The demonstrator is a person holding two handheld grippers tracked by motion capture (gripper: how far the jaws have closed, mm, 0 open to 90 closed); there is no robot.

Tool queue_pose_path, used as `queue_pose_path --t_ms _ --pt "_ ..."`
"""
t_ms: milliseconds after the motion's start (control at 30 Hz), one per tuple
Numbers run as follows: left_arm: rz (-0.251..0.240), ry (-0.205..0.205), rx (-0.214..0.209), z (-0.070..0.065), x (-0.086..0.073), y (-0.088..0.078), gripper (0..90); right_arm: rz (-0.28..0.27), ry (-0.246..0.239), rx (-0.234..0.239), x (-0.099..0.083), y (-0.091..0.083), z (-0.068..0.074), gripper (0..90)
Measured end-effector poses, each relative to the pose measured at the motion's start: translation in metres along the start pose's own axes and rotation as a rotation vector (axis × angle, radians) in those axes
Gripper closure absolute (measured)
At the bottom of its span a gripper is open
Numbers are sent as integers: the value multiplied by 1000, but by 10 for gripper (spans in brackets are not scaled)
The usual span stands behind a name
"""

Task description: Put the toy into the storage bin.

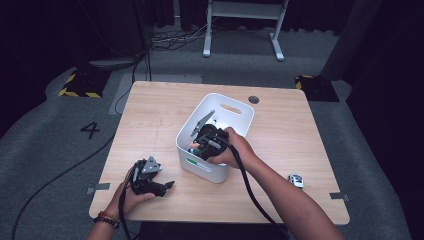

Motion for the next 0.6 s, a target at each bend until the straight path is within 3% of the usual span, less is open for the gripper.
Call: queue_pose_path --t_ms 200,400,467,600 --pt "0 1 1 0 0 0 157 -66 25 -15 -1 -14 -6 606" --pt "0 0 1 0 0 0 157 -151 59 -43 -11 -46 -12 544" --pt "0 1 2 0 0 0 157 -202 52 -66 -17 -60 -15 513" --pt "0 0 1 0 0 0 157 -220 51 -116 -29 -75 -20 469"
Point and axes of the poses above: each handheld gripper's, and its own axes: y roughly forward along the jaws, x roughly out of its top, z roughly to its left, the point moved 10 cm from there along y, roughly forward along the jaws, and after that the axes turned 4 degrees about x, right-handed, at the moved point
